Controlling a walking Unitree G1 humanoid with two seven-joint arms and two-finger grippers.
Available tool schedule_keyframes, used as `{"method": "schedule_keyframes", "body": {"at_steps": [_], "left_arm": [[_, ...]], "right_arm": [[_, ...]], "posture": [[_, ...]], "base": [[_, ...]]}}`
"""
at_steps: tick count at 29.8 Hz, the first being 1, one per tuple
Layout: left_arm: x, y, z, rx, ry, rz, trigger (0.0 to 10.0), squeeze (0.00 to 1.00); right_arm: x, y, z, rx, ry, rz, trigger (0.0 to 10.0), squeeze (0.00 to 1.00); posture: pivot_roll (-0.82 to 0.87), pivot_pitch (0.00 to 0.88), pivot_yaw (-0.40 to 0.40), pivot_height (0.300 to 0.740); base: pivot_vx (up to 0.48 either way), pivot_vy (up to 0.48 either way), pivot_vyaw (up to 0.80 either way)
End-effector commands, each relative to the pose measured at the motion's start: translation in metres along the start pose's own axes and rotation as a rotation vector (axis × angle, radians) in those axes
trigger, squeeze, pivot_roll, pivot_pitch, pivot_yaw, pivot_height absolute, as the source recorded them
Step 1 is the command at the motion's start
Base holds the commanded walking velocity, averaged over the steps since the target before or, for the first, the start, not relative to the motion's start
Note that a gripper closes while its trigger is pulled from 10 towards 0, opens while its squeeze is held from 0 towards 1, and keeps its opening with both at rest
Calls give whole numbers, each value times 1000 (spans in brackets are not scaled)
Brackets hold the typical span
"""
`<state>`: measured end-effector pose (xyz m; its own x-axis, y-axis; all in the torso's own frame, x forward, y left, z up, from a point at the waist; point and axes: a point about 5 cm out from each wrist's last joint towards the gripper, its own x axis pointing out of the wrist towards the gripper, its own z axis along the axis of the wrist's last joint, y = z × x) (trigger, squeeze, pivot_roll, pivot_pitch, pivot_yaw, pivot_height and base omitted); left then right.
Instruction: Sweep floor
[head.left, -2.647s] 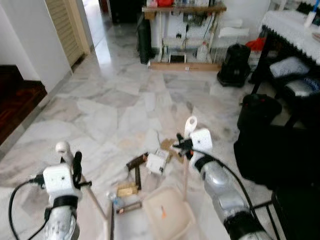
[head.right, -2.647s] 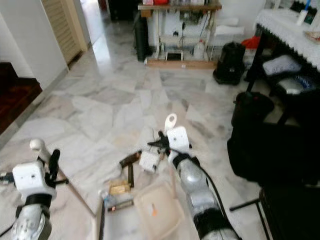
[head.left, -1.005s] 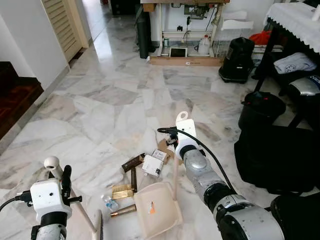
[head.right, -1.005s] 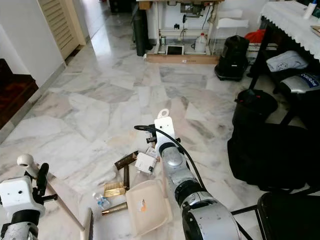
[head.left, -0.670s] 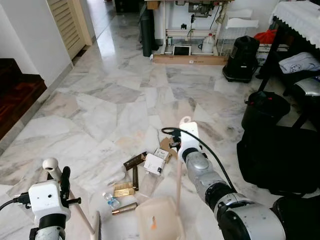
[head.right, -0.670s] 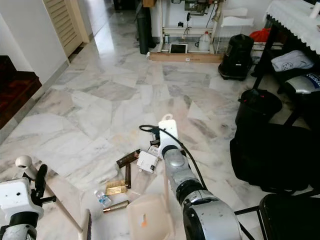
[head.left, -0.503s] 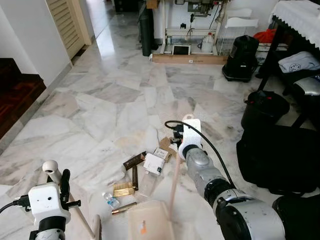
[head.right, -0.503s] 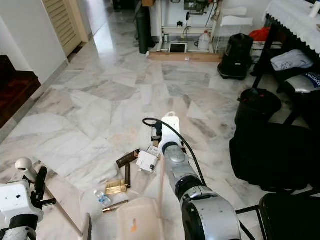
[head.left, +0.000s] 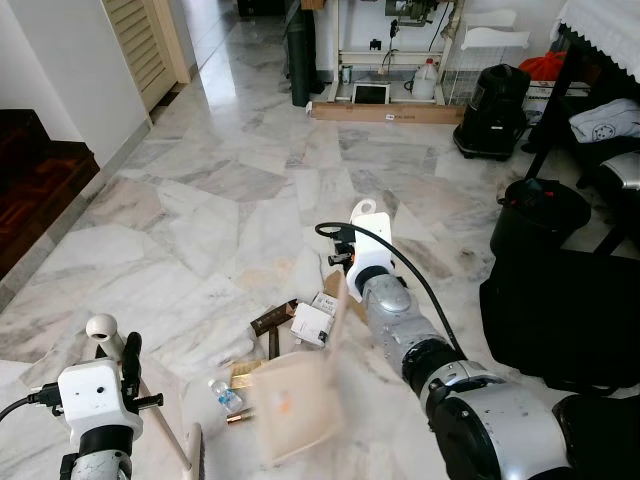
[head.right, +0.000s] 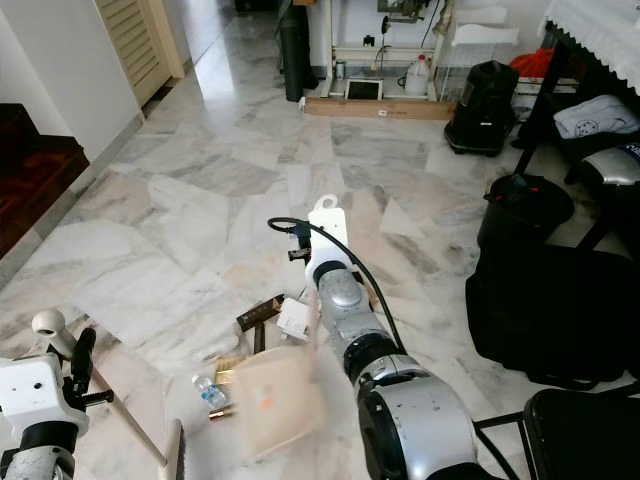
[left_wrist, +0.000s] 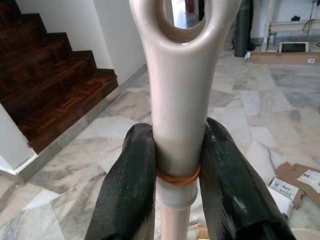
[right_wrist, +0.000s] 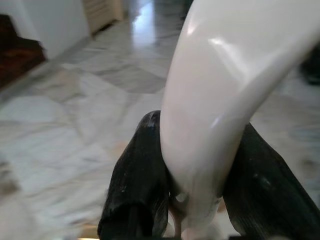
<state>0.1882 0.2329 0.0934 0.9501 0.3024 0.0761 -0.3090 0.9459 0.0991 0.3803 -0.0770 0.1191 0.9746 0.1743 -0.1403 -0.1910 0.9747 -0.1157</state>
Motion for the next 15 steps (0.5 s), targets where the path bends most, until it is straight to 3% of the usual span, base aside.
{"method": "schedule_keyframes", "body": {"at_steps": [1,15], "left_arm": [[0,8,11,11,-45,14,10000,0],[-3,12,12,23,-36,11,10000,0]], "right_arm": [[-1,3,-3,4,-7,-4,10000,0],[-7,2,-23,-17,72,-41,10000,0]], "posture": [[76,70,37,740],[98,70,49,740]], "base": [[0,0,0],[0,0,0]]}}
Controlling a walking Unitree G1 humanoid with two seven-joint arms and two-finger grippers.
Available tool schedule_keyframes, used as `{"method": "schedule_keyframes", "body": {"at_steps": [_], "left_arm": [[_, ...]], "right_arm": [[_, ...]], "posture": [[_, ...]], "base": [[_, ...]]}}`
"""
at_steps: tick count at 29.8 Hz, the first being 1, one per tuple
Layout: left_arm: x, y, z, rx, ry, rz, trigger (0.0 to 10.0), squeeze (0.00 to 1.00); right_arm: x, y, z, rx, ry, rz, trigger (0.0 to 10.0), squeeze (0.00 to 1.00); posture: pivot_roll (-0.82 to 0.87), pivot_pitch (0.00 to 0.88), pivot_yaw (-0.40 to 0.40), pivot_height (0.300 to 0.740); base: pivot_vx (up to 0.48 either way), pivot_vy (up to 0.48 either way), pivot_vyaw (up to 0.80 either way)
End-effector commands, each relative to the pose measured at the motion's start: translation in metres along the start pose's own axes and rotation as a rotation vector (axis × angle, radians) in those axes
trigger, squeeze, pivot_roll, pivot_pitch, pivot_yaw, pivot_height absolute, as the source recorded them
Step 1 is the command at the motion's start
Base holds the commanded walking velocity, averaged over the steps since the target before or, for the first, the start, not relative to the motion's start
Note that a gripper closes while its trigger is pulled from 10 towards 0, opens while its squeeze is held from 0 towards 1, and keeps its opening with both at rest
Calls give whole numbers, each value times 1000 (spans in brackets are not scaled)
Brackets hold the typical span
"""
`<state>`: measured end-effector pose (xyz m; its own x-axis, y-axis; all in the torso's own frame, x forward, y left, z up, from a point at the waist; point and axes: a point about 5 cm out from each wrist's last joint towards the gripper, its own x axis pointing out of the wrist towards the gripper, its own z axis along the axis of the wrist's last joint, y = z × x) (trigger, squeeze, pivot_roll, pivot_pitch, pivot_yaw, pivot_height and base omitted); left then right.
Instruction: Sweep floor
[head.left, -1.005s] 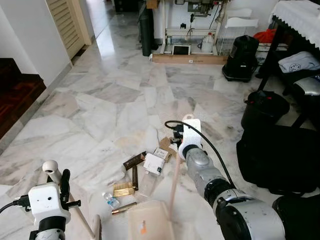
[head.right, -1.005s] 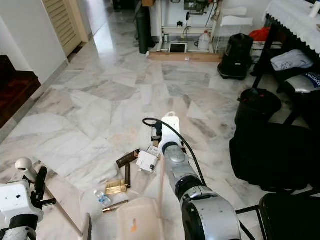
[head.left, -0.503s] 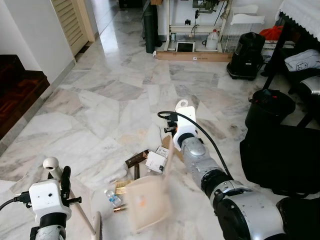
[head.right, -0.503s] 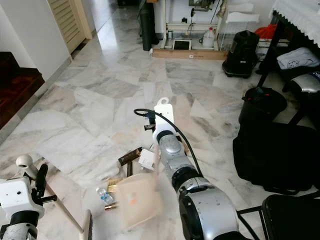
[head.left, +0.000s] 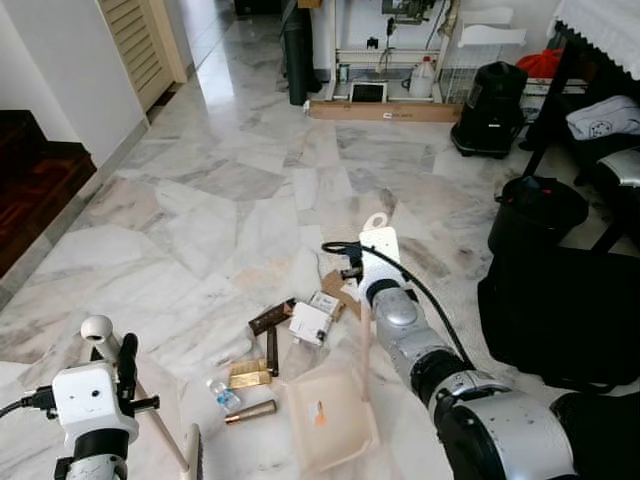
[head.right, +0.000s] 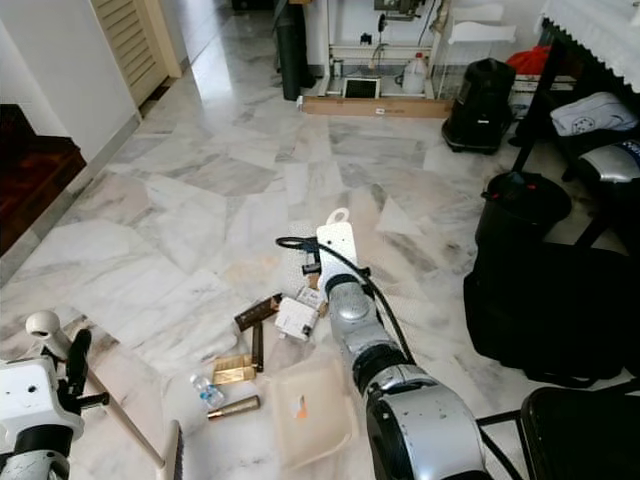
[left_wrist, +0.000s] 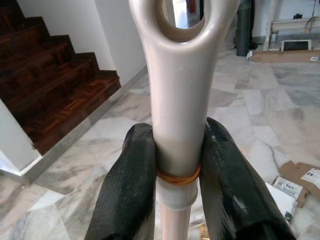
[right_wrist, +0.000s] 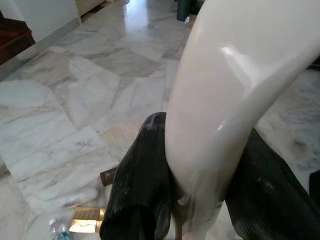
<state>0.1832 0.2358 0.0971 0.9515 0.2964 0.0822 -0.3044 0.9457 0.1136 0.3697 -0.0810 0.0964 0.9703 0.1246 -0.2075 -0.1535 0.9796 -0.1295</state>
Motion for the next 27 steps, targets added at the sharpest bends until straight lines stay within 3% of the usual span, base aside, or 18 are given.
{"method": "schedule_keyframes", "body": {"at_steps": [1,7,15,20,27], "left_arm": [[0,7,9,10,-27,15,10000,0],[-1,7,8,10,-21,10,10000,0],[-2,7,9,9,-23,7,10000,0],[-2,7,10,11,-21,6,10000,0],[-3,8,10,13,-20,9,10000,0]], "right_arm": [[0,1,0,-4,2,-6,10000,0],[-1,1,-7,18,57,2,10000,0],[0,4,-4,13,43,6,10000,0],[-5,7,-23,29,166,15,10000,0],[-6,9,-27,5,182,20,10000,0]], "posture": [[100,69,49,740],[105,70,51,740],[108,76,55,740],[113,79,54,740],[115,81,54,740]], "base": [[0,0,0],[0,0,0],[0,0,0],[0,0,0],[0,0,0]]}}
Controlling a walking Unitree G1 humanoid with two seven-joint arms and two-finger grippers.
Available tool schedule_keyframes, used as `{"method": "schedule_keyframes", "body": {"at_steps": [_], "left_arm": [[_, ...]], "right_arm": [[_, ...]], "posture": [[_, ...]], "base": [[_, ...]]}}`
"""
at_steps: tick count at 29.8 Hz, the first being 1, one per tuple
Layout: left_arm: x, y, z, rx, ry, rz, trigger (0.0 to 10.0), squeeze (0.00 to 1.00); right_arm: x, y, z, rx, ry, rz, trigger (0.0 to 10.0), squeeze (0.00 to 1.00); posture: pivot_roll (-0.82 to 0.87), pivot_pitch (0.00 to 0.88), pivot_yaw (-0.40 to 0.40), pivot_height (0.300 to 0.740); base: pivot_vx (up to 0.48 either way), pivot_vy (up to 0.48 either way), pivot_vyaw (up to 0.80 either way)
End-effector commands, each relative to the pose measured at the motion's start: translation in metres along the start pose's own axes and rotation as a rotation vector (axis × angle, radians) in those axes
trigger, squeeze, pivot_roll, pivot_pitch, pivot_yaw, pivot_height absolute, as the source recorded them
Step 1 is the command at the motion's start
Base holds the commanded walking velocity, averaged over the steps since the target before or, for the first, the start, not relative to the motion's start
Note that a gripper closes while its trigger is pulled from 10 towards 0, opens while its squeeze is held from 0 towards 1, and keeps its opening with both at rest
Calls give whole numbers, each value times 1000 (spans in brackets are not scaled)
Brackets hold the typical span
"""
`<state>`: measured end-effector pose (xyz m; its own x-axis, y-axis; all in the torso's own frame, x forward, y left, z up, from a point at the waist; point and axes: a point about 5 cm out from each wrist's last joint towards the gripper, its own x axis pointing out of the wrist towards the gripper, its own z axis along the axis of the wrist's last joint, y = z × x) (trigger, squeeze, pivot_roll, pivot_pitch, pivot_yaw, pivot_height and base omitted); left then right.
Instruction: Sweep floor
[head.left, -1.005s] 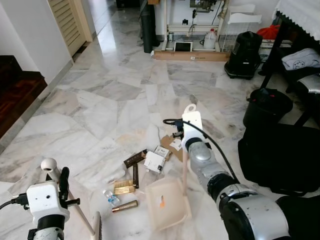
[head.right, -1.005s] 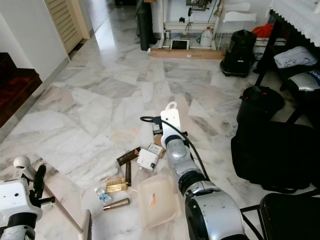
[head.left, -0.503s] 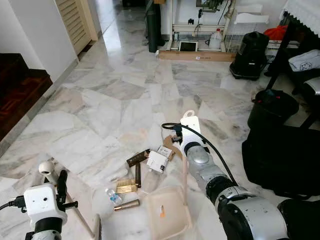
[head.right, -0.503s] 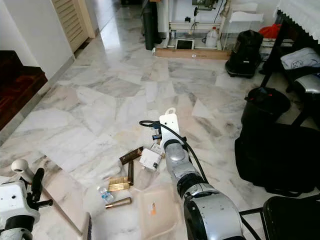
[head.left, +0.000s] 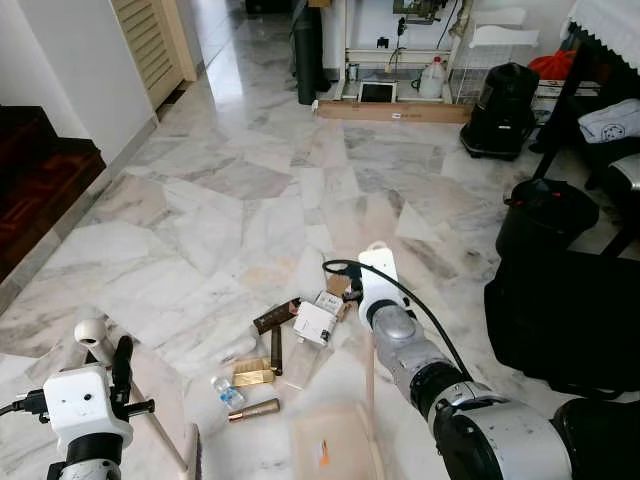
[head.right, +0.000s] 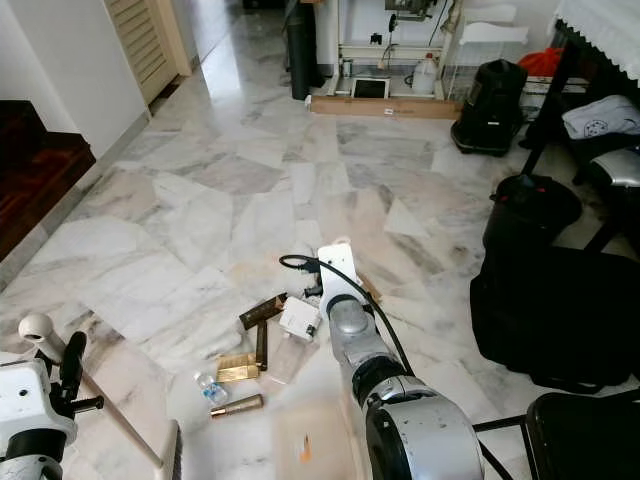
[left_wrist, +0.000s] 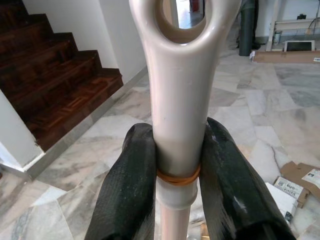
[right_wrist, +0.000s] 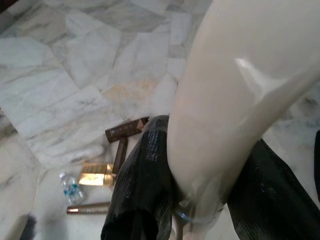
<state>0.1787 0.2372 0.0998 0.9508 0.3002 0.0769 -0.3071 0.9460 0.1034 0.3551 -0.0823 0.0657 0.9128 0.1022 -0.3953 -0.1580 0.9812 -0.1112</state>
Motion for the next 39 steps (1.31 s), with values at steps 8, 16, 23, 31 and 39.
{"method": "schedule_keyframes", "body": {"at_steps": [8,16,23,31,39], "left_arm": [[0,3,8,22,-26,4,10000,0],[0,5,8,23,-30,13,10000,0],[-1,4,8,24,-28,14,10000,0],[-2,4,7,24,-25,14,10000,0],[-1,3,8,24,-33,14,10000,0]], "right_arm": [[1,3,7,-12,-19,9,10000,0],[2,4,15,-25,-42,5,10000,0],[-1,7,-6,-71,67,20,10000,0],[-2,9,-11,-37,84,27,10000,0],[1,12,9,28,-5,33,10000,0]], "posture": [[113,81,51,740],[115,82,46,740],[118,86,44,740],[118,88,43,740],[118,87,42,740]], "base": [[0,0,0],[0,0,0],[0,0,0],[0,0,0],[0,0,0]]}}
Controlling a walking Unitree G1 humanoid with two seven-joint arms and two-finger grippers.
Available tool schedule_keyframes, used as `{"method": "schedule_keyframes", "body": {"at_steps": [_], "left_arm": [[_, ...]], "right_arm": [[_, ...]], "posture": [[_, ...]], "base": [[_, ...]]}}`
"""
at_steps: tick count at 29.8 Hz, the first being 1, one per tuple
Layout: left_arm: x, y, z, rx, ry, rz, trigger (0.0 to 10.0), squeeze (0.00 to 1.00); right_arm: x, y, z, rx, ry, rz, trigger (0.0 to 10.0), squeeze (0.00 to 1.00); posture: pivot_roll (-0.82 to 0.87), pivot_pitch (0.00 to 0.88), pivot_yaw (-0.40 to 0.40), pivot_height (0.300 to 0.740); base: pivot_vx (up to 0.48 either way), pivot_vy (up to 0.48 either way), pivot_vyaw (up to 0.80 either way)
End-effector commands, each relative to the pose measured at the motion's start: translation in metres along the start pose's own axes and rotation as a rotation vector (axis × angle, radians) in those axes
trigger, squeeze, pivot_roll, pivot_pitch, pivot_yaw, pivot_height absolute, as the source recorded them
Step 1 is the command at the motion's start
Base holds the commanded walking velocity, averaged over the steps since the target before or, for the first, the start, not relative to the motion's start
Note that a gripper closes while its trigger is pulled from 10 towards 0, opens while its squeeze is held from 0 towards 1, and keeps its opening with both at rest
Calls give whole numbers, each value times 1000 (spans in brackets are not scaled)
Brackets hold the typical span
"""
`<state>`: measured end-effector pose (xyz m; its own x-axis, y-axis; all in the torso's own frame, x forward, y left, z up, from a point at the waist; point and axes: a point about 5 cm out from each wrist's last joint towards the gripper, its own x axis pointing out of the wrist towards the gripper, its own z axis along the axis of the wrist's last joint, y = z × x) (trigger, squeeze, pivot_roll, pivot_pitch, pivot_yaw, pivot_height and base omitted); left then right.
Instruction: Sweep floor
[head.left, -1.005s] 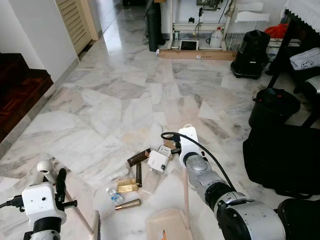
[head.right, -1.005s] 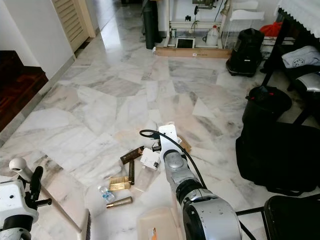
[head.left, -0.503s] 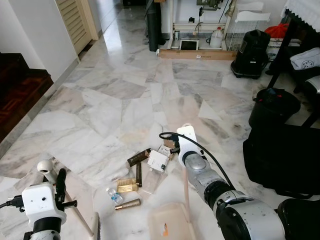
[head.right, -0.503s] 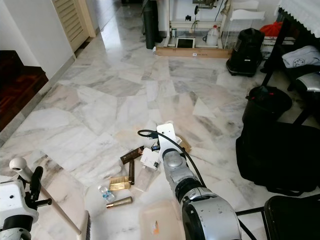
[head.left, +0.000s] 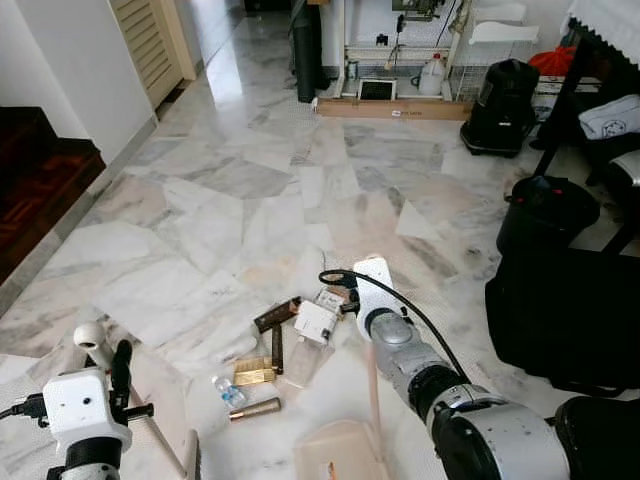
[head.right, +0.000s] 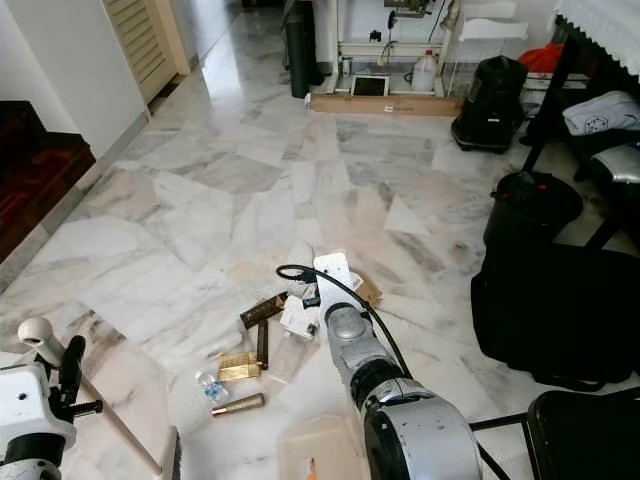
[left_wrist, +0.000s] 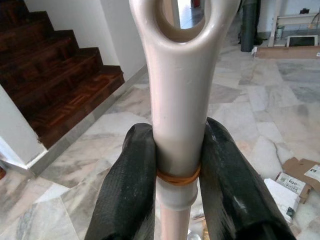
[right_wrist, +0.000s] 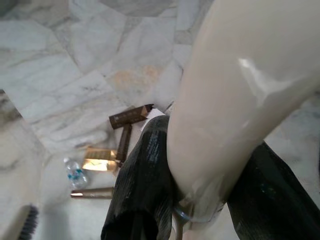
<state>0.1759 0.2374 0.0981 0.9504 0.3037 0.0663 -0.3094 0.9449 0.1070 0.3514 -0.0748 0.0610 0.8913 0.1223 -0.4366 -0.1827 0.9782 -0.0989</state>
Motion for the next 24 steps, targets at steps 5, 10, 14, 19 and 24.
{"method": "schedule_keyframes", "body": {"at_steps": [5,10,14,19,24], "left_arm": [[1,3,10,22,-47,13,10000,0],[1,2,10,24,-48,11,10000,0],[1,1,10,23,-45,6,10000,0],[0,1,9,23,-41,5,10000,0],[1,1,10,23,-43,3,10000,0]], "right_arm": [[1,3,14,30,-56,5,10000,0],[1,0,6,-12,-13,-16,10000,0],[-1,-2,-10,-55,68,-19,10000,0],[-2,1,-14,-50,77,-5,10000,0],[-1,4,-3,6,20,7,10000,0]], "posture": [[119,87,43,740],[116,89,45,740],[117,91,44,740],[116,93,45,740],[118,90,45,740]], "base": [[0,0,0],[0,0,0],[0,0,0],[0,0,0],[0,0,0]]}}
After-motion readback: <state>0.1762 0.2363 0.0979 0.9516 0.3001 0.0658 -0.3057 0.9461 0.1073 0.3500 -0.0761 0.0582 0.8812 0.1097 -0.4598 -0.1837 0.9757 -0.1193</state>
